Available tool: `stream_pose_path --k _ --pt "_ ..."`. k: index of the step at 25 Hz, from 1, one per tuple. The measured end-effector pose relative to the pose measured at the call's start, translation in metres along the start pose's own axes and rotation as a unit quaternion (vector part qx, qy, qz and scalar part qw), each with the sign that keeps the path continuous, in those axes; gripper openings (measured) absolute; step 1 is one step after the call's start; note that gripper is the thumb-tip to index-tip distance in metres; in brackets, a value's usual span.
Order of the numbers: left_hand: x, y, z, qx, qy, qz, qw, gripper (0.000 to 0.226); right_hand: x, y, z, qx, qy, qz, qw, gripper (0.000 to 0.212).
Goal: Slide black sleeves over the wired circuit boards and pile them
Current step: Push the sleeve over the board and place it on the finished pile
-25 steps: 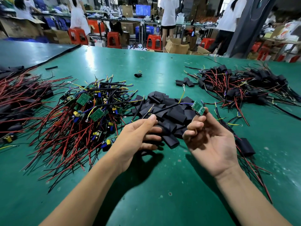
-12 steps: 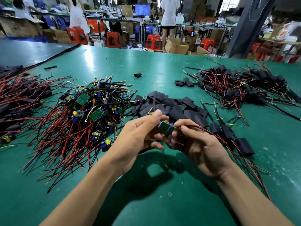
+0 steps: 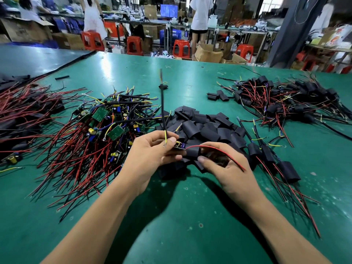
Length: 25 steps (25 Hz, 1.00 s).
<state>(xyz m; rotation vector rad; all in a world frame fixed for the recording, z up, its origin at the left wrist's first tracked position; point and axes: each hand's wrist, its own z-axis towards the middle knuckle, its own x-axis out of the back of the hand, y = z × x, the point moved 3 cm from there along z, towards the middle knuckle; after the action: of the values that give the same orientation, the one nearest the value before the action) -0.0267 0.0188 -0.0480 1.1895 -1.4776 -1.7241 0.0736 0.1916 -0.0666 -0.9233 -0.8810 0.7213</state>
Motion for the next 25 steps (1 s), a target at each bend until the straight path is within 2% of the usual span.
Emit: stream_pose_path --k 3,5,7,11,14,20,25 --pt "0.007 0.002 0.004 -0.033 0.045 -0.015 0.998 0.01 -0.005 0.0 -0.001 0.094 0.025 -0.226 0.969 0.038" --pt "0.01 0.003 0.005 -0.043 0.061 -0.023 0.997 0.01 -0.009 0.002 0.0 0.108 -0.005 -0.294 0.95 0.051" --pt "0.011 0.004 0.007 -0.046 0.071 -0.033 0.996 0.012 -0.011 0.005 0.001 0.1 -0.027 -0.334 0.937 0.055" --pt "0.01 0.005 0.007 -0.034 0.079 -0.044 0.995 0.016 -0.01 0.004 0.003 0.112 0.012 -0.338 0.934 0.032" --pt "0.009 0.004 0.007 -0.025 0.074 -0.062 0.995 0.017 -0.006 0.004 0.004 0.09 0.037 -0.293 0.951 0.019" --pt "0.008 0.004 0.007 -0.021 0.083 -0.094 0.992 0.015 -0.01 0.007 0.004 0.083 -0.024 -0.29 0.953 0.013" --pt "0.009 0.002 0.008 -0.019 0.085 -0.113 0.99 0.012 -0.008 0.005 0.004 0.086 -0.011 -0.312 0.946 0.017"
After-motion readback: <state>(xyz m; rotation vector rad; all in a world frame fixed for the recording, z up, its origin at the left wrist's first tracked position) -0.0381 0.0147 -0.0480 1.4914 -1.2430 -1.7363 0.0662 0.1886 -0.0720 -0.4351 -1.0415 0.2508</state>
